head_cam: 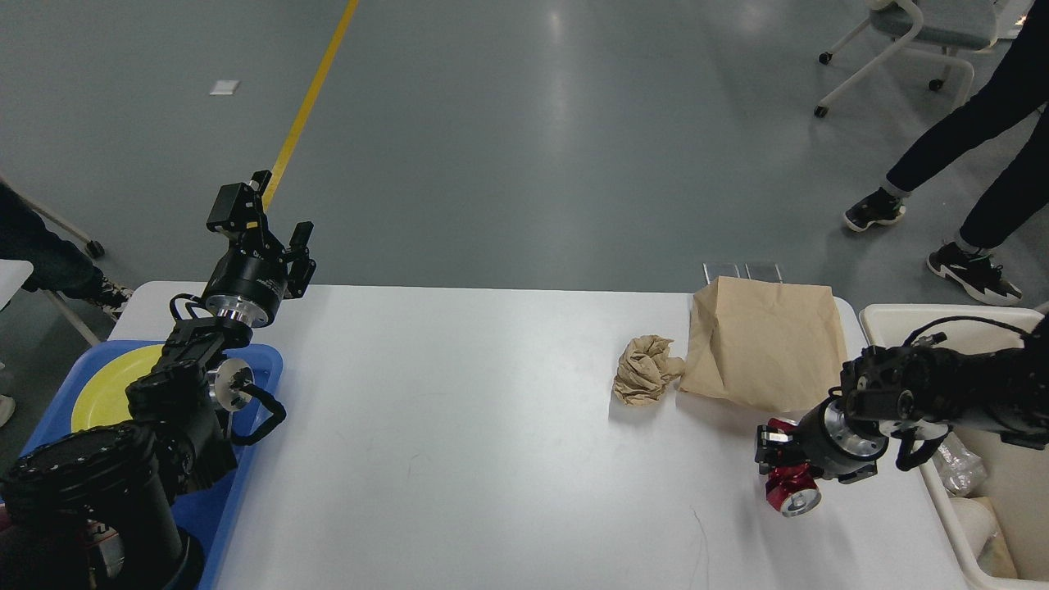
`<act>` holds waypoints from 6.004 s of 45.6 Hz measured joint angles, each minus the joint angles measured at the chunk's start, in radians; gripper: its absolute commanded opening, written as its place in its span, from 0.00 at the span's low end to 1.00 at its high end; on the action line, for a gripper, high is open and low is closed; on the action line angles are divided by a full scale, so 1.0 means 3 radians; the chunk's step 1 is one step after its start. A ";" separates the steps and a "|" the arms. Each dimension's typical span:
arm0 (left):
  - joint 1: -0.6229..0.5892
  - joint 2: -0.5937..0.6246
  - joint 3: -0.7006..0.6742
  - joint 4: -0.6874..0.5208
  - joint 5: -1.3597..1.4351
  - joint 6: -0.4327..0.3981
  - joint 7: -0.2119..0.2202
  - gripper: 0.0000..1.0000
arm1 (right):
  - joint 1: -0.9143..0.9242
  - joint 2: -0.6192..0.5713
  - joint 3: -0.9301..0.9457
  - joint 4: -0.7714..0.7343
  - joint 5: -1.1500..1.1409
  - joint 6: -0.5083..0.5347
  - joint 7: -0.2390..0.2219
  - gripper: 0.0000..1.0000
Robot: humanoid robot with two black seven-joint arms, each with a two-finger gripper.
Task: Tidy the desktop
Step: 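Grasp the red can and carry it toward the bin, then release the red can into the bin and raise the right gripper, then reach the right gripper to the crumpled brown paper scrap and grasp it, then lift the paper scrap over the bin and release it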
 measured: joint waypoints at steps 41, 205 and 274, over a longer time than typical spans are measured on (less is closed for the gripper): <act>0.0000 0.0000 0.0000 0.0000 0.0000 0.0000 0.0000 0.96 | 0.1975 -0.1594 0.0001 0.0385 0.0000 0.0162 0.0000 0.00; 0.0000 0.0000 0.0000 0.0001 0.0000 0.0003 0.0000 0.96 | -0.0368 0.1195 0.0253 -0.1216 -0.0005 -0.0777 -0.0246 0.00; 0.0000 0.0000 0.0000 0.0000 0.0000 0.0001 0.0000 0.96 | 0.0949 -0.1879 0.0335 0.0081 -0.0001 -0.0681 -0.0236 0.03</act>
